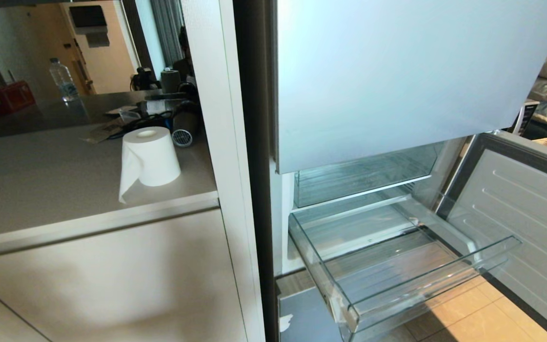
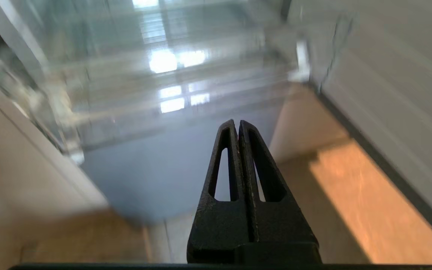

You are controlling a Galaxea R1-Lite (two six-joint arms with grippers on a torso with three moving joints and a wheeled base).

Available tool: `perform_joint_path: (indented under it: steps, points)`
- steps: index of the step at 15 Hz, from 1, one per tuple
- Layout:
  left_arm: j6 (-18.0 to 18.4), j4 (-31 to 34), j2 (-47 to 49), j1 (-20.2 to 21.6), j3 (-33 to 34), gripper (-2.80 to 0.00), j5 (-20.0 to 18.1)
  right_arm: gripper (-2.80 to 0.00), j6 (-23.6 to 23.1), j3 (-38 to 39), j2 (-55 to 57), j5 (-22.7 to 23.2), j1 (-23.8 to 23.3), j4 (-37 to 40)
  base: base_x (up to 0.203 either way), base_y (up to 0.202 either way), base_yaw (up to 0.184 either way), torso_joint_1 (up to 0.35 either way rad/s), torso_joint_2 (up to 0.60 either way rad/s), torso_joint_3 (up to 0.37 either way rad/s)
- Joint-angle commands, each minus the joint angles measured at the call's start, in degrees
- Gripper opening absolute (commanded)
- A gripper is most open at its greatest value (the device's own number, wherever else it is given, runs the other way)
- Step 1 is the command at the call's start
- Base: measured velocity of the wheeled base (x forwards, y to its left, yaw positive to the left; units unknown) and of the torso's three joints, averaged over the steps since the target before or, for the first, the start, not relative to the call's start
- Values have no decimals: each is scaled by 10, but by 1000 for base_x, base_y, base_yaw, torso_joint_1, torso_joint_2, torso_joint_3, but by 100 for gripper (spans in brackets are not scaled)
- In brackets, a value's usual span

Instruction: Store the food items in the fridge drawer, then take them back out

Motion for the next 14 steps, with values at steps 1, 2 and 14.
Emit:
perform_joint_path:
  steps: [1, 2, 14]
  points:
    - [0, 0, 1, 0, 0, -280, 0, -280, 0, -3, 132, 1, 4, -1, 0, 0, 0, 0, 0, 0]
    - [0, 0, 0, 0, 0, -280, 0, -280, 2, -7, 190, 2, 6, -2, 0, 0, 0, 0, 0, 0]
    - [0, 0, 1, 0, 0, -280, 0, -280, 9, -132, 842, 43, 29, -228, 0, 0, 0, 0, 0, 0]
